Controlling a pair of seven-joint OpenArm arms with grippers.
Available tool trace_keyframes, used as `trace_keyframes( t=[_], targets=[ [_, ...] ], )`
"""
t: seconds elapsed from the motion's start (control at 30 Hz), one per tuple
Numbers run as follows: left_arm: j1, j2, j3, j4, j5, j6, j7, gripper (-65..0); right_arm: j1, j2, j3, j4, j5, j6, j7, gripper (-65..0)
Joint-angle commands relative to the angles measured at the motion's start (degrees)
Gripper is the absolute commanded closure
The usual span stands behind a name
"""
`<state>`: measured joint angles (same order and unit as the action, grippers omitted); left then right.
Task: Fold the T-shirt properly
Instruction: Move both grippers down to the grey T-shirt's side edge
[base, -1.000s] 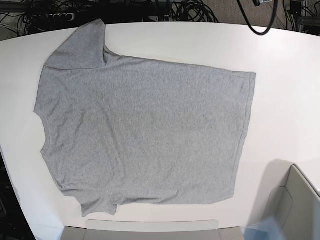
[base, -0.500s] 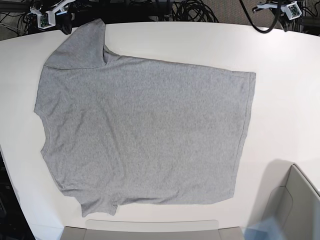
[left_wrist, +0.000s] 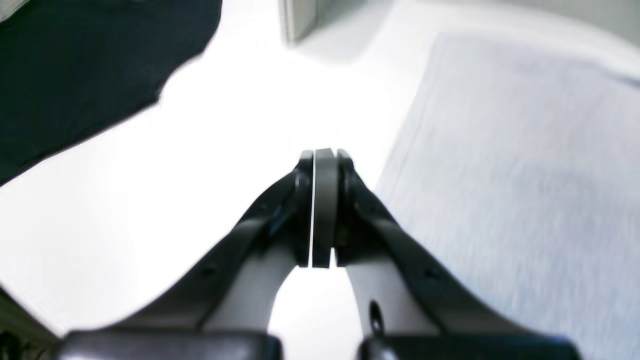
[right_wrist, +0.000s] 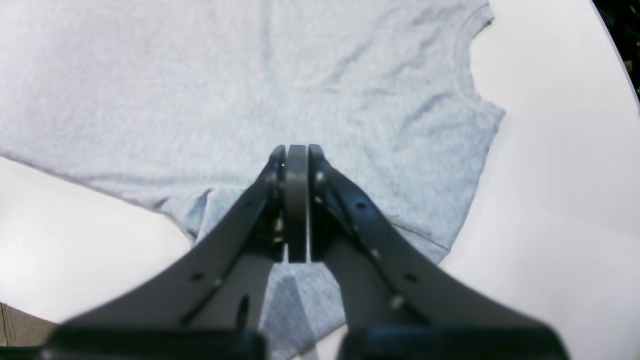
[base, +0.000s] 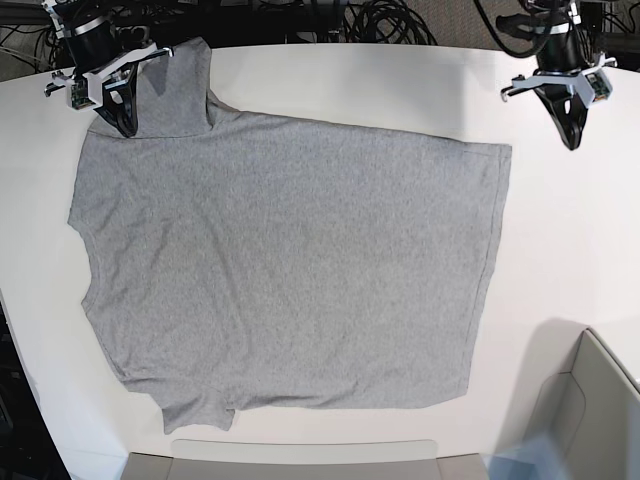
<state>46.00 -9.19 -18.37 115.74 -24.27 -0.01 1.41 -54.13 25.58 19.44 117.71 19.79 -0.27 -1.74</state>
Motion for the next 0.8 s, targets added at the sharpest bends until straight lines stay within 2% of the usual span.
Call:
trace_keyframes(
  t=[0.0,0.1,0.2,0.33,0.43,0.53,0.7,0.77],
  targets=[
    [-0.06,-0.35,-0.13,1.05,0.05,-0.03,-1.28,0.0,0.28,0.57,0.38,0.84,0.38,-0.03,1.61,-2.7],
    [-1.21,-0.70,-0.13,1.05,0.14,-0.03,-1.19,-1.6,0.19,0.22,0.73,0.84,0.47,-0.21,1.61,-11.8],
    [-1.47,-3.60,0.48,1.05,0.05,-0.03,-1.10,-7.2,-0.33,-1.19,0.56,0.84,1.44,-0.21,1.61,-18.9],
    [-1.38,-7.82,2.94,1.05,0.32,-0.03,-1.10,-9.2,-2.00,-4.35,0.65,0.75,8.65,-0.12,1.61,-18.1],
    [-1.29,-8.79,2.94,0.96,0.32,-0.03,-1.10,-9.2,-3.15,-7.69,0.73,0.31,12.87,-0.12,1.52,-18.0],
    [-1.47,-9.40,2.94,0.87,0.32,-0.03,0.13,-9.2,-3.41,-11.39,0.82,-1.62,13.40,-0.12,0.29,-18.1],
    [-4.64,-11.16,2.77,0.87,0.40,-0.03,7.25,-9.3,-0.68,-18.51,2.93,-6.11,13.66,-0.12,-6.31,-18.1],
    [-5.43,-11.25,2.68,0.87,0.40,-0.03,9.10,-9.3,0.19,-19.65,3.90,-7.86,13.75,-0.12,-7.01,-18.1]
  ],
)
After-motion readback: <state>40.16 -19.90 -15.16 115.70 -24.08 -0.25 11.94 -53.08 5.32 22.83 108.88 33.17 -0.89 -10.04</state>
